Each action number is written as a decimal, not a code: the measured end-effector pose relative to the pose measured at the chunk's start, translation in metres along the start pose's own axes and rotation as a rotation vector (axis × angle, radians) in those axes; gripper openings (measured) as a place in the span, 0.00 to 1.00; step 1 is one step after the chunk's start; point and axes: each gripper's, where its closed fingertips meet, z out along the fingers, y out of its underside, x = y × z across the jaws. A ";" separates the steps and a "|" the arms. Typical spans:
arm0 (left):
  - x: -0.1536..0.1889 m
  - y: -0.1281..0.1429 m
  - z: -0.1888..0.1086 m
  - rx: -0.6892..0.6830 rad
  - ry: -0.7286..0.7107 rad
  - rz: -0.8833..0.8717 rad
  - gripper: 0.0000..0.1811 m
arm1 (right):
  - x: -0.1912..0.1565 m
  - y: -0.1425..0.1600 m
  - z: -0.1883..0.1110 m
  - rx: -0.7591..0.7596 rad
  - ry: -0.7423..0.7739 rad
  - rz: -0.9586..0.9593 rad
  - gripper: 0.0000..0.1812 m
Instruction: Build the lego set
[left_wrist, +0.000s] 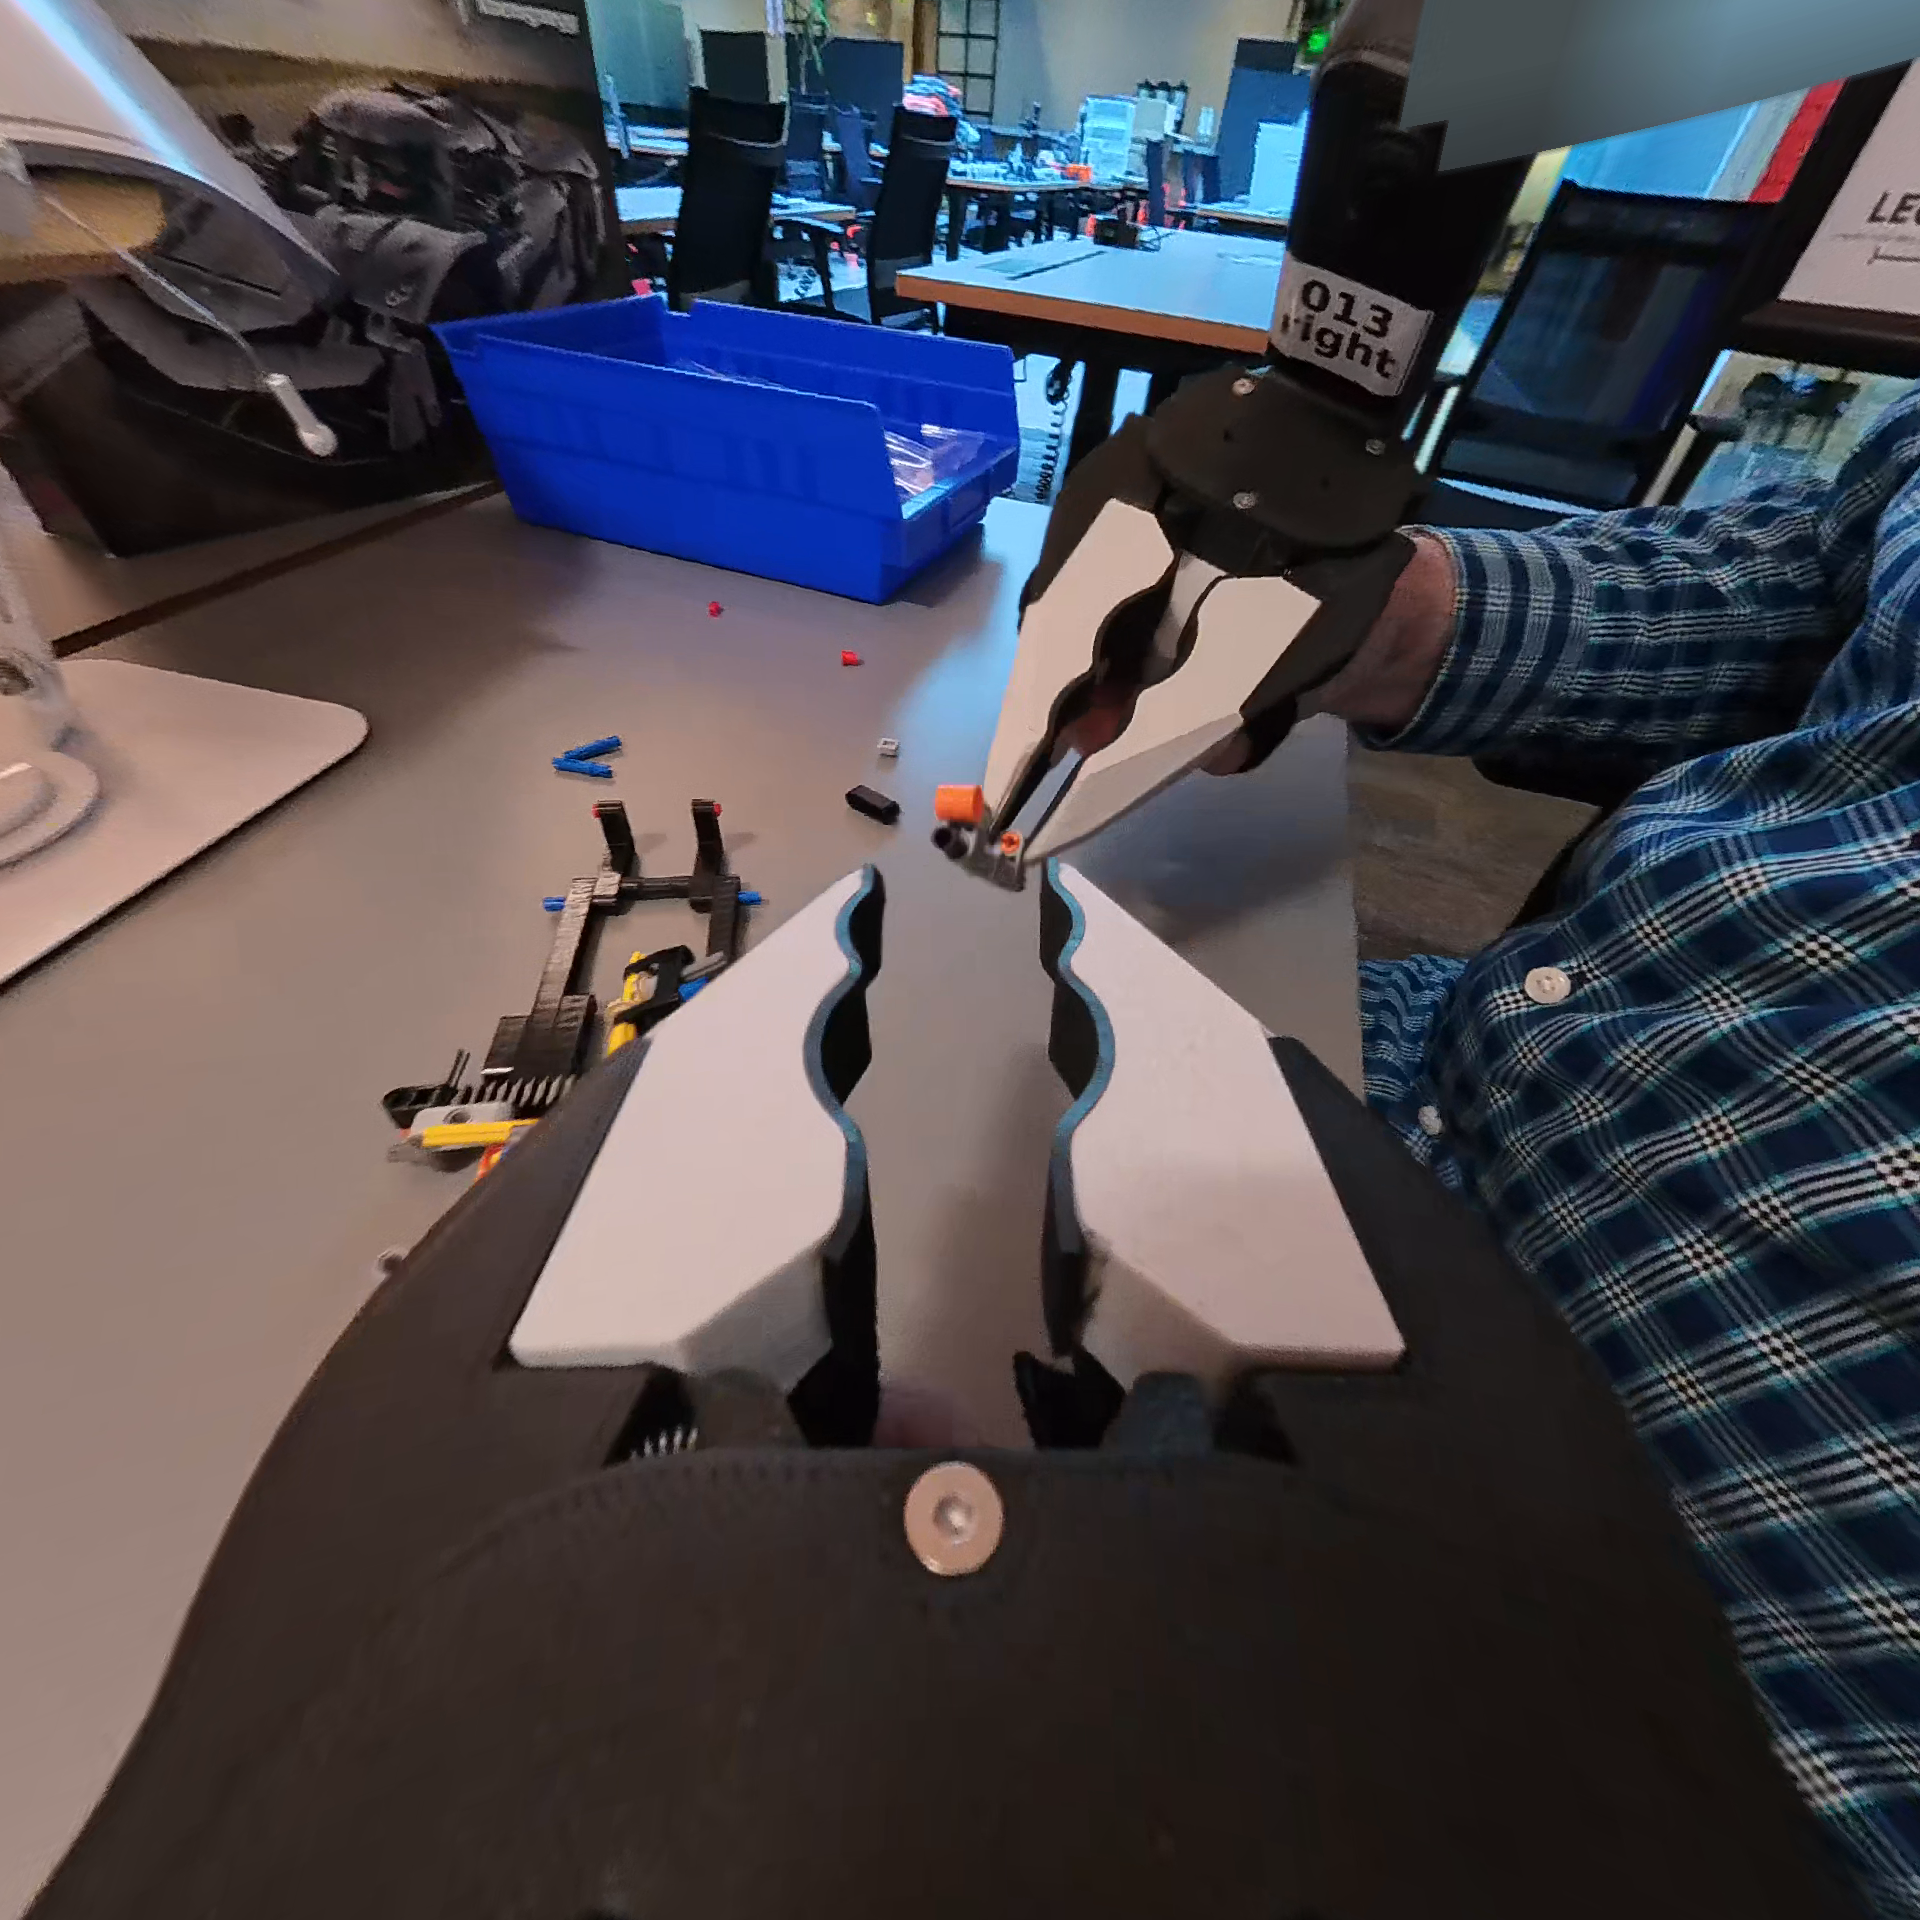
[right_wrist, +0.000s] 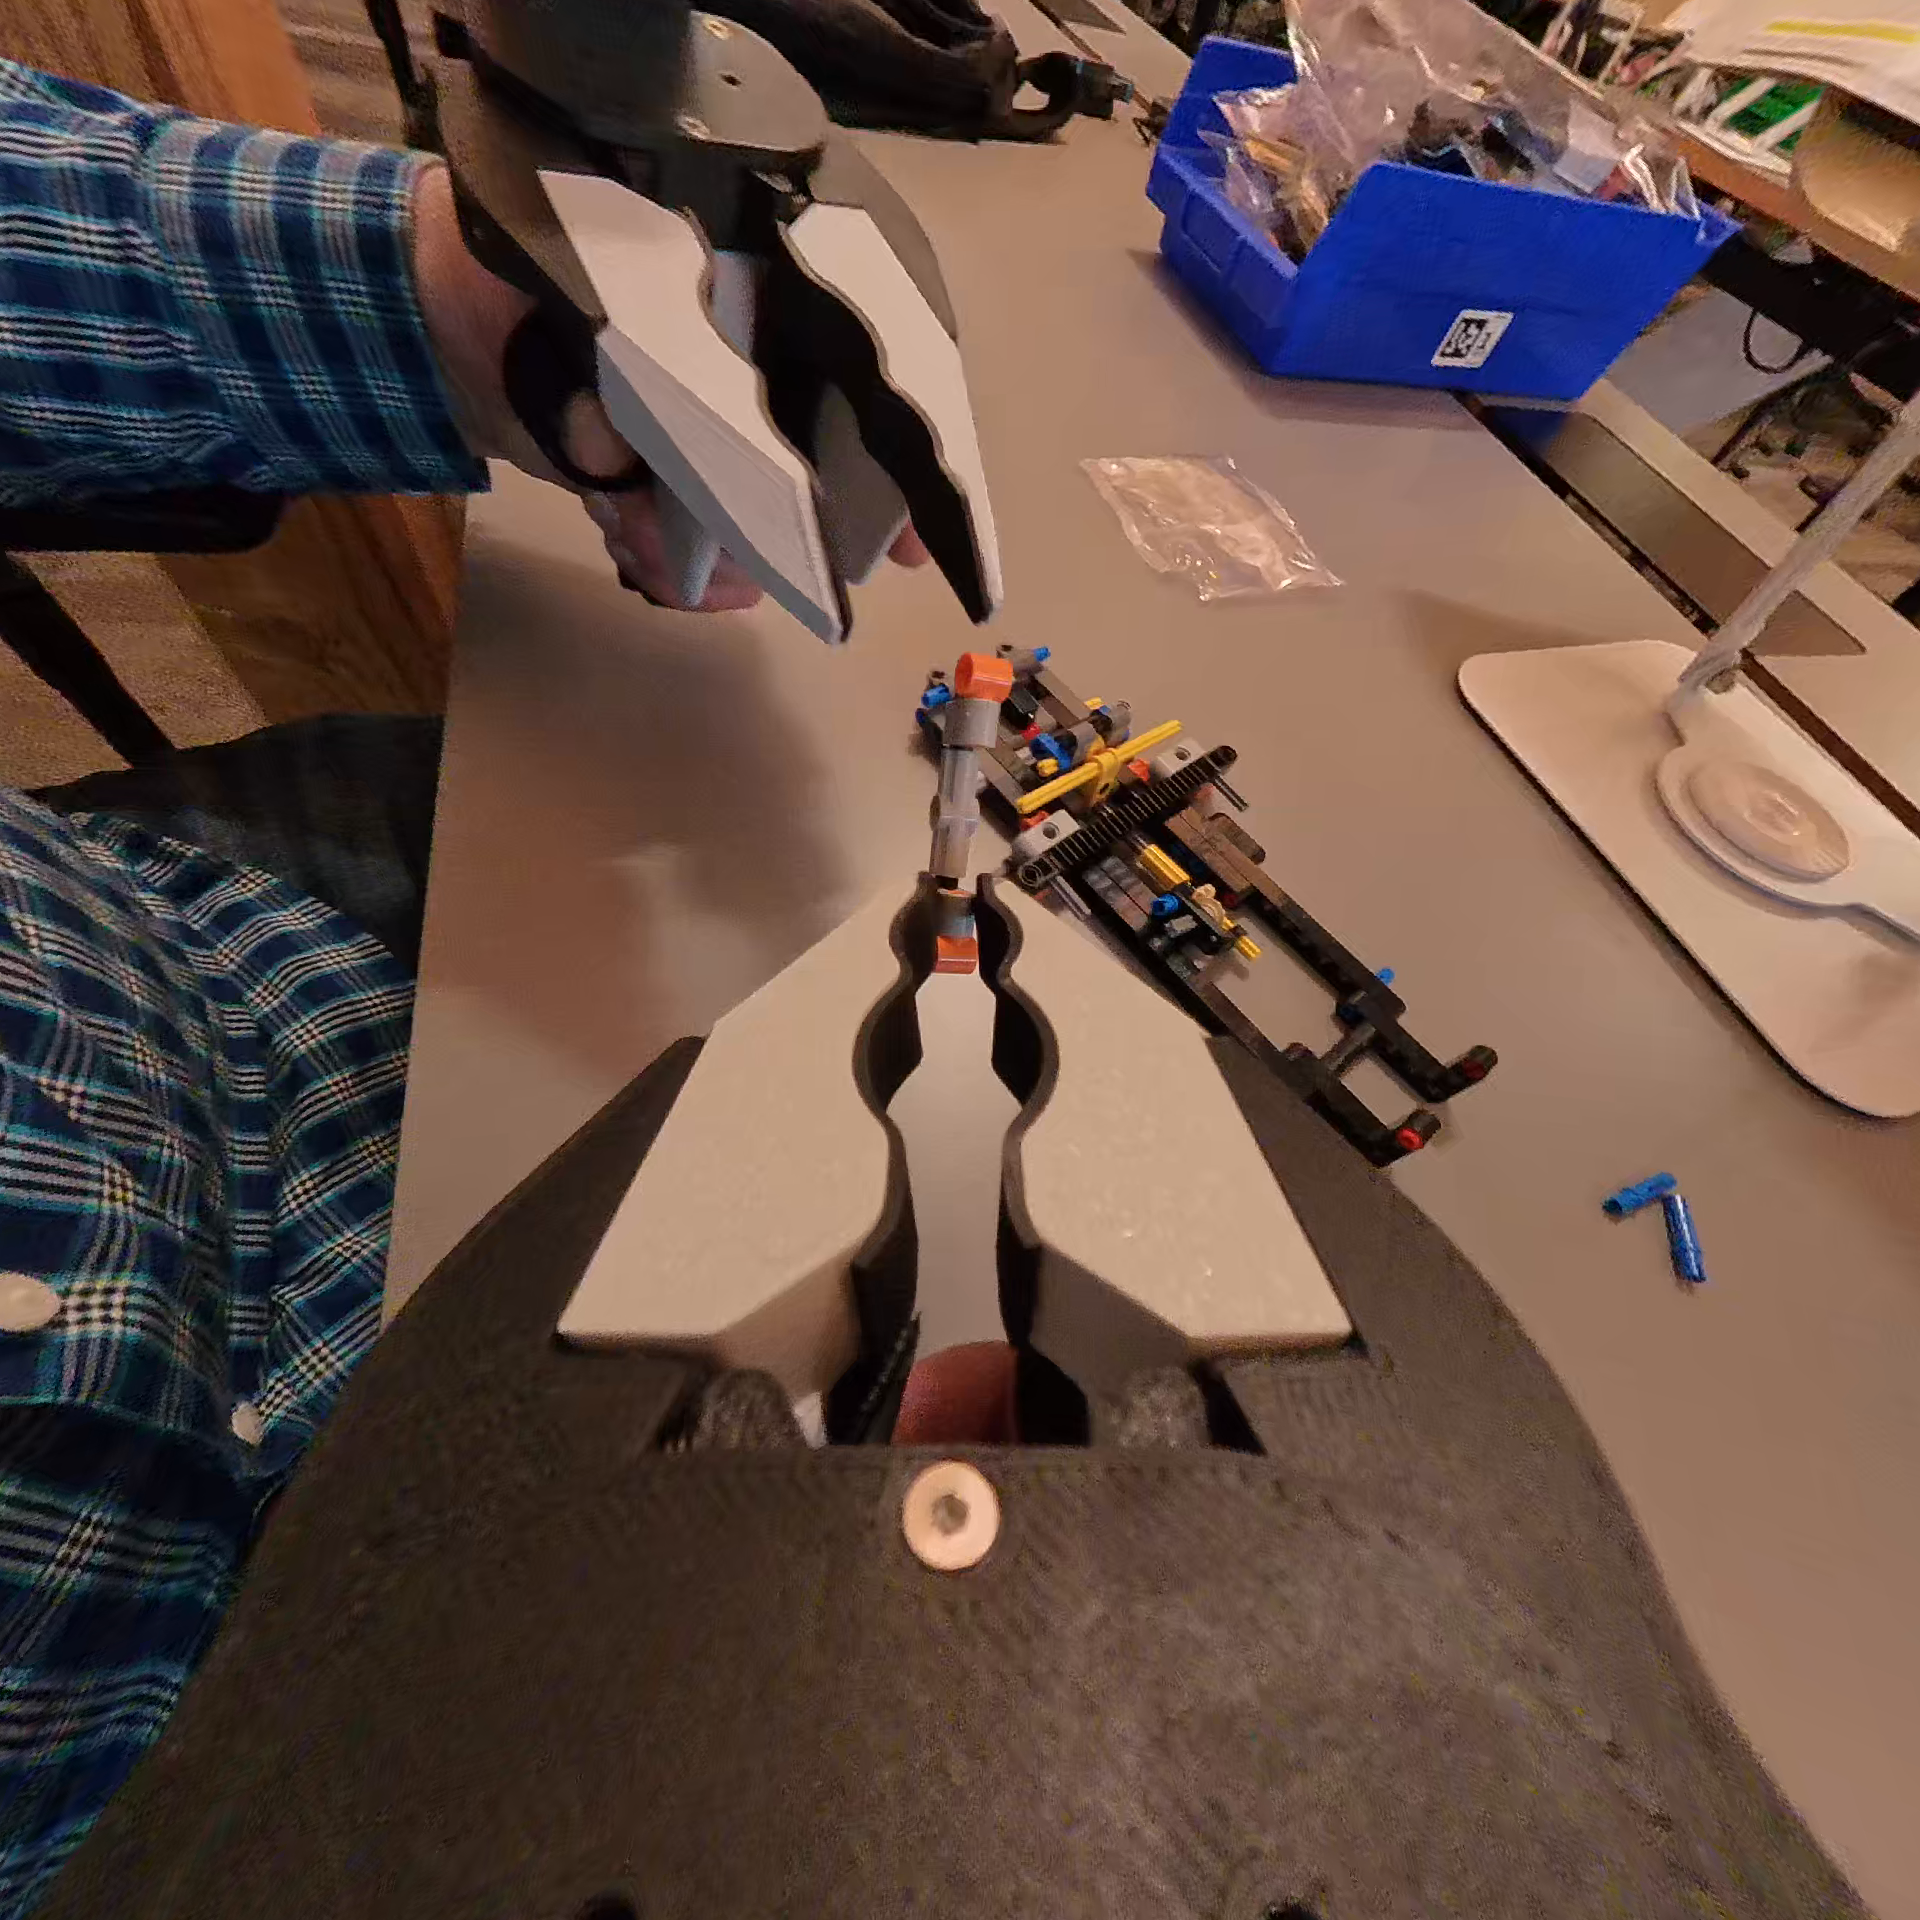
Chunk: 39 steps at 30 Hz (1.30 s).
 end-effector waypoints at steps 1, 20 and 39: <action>-0.004 0.001 -0.003 -0.004 -0.022 0.001 0.17 | 0.003 0.002 0.000 -0.006 0.008 0.010 0.02; -0.082 0.098 -0.037 -0.512 -0.283 -0.090 0.31 | 0.076 0.054 0.011 -0.261 0.182 0.231 0.02; -0.092 0.046 -0.028 -0.416 -0.280 -0.017 0.25 | 0.092 0.077 0.012 -0.504 0.077 0.177 0.02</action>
